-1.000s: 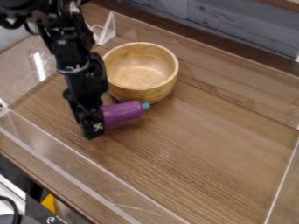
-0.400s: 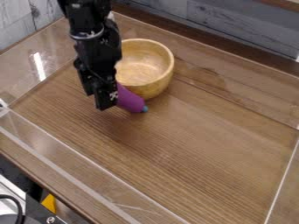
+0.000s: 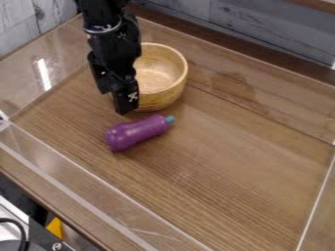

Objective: Put the purple eggplant in the brown bowl

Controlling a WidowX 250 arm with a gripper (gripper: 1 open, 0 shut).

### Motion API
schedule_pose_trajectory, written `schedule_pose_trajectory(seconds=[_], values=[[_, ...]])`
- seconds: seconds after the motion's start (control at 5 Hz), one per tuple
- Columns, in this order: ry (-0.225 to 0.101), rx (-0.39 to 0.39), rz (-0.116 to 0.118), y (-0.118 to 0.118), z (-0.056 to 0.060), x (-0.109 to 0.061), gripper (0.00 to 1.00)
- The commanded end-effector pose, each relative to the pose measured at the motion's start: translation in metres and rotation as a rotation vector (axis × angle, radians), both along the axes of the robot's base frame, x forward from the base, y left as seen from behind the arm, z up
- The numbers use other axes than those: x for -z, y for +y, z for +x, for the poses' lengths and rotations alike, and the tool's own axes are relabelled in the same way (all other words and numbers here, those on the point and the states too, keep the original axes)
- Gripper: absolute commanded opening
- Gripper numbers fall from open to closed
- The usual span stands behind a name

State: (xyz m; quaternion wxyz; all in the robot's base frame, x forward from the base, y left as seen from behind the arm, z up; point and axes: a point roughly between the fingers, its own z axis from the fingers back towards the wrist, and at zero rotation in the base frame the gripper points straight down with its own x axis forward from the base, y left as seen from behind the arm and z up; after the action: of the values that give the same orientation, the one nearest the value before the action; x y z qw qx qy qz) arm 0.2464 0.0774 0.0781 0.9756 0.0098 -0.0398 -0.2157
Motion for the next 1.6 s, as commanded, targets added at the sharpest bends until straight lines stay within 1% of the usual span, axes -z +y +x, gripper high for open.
schedule_pose_trajectory(seconds=[0.0, 0.4, 0.6, 0.8, 1.0, 1.2, 1.4], values=[[-0.044, 0.021, 0.015, -0.002, 0.005, -0.013, 1.00], [-0.038, 0.134, 0.007, 0.000, 0.007, 0.011, 1.00], [-0.040, 0.144, 0.007, -0.003, 0.001, 0.025, 1.00], [-0.044, 0.144, 0.007, -0.006, -0.001, 0.037, 1.00], [-0.050, 0.153, 0.006, -0.007, 0.005, 0.039, 0.00], [-0.053, 0.160, 0.000, -0.008, 0.011, 0.040, 0.00], [-0.057, 0.196, -0.008, -0.005, 0.019, 0.043, 0.00]])
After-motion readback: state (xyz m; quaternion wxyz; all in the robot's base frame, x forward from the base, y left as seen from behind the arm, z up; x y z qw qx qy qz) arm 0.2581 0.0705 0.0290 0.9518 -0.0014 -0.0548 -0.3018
